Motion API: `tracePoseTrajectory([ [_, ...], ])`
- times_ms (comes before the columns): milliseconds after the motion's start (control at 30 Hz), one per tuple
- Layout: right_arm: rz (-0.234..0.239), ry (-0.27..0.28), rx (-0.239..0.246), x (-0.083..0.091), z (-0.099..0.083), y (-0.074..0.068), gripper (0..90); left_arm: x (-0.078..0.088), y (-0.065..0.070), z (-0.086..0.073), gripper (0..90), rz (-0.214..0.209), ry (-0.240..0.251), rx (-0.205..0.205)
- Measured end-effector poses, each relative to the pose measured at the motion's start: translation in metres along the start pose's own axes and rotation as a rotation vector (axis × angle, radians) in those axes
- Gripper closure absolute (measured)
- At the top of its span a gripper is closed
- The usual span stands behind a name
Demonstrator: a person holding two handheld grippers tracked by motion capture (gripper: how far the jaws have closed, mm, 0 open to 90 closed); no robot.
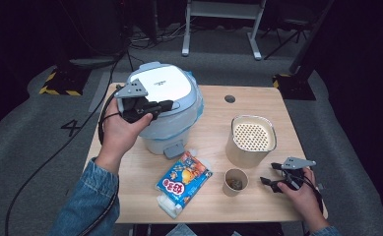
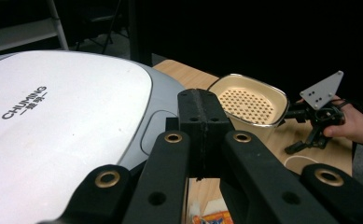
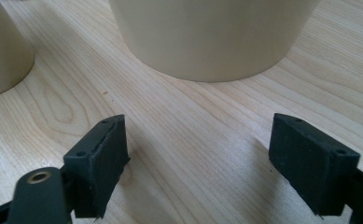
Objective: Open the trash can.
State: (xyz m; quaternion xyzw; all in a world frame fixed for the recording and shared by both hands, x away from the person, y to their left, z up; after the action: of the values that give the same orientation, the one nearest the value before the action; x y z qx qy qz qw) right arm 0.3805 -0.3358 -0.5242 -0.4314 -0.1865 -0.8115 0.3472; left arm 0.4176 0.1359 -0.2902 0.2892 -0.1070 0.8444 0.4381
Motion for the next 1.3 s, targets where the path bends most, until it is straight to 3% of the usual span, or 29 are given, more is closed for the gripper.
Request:
tracePoseTrajectory([
  [267,0.000,0.000,0.000,0.000,0.000,0.000,19.8,-0.014,-0.005,0.000,90.0,0.046,-0.015,0.037],
  [500,0.000,0.000,0.000,0.000,0.000,0.000,19.8,-0.016,-0.006,-0.002,90.0,0.102,-0.051,0.025],
  [667,0.000,0.000,0.000,0.000,0.000,0.000,19.8,-0.016,-0.005,-0.001,90.0,0.111,-0.065,0.001],
  [1033,0.000,0.000,0.000,0.000,0.000,0.000,19.8,-0.016,-0.003,-0.001,90.0,0.105,-0.102,0.011],
  [1200,0.000,0.000,0.000,0.000,0.000,0.000,19.8,-0.013,-0.004,-0.003,89.9,0.078,-0.075,0.023],
  [1300,0.000,-0.001,0.000,0.000,0.000,0.000,19.8,-0.010,-0.003,-0.004,74.1,0.037,-0.036,0.039],
])
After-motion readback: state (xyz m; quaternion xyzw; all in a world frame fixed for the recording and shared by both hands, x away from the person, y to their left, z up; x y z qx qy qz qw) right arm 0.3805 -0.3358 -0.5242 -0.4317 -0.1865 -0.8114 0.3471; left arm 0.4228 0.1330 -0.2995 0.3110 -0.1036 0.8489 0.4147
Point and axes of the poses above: each handheld gripper's, and its own axes: x roughly backward along the jaws, z roughly out of its top, y roughly to its right, the point moved 3 cm from there along -x, roughly forward along the jaws, and after that the axes turned 14 degrees about -y, right-handed, at the moved point
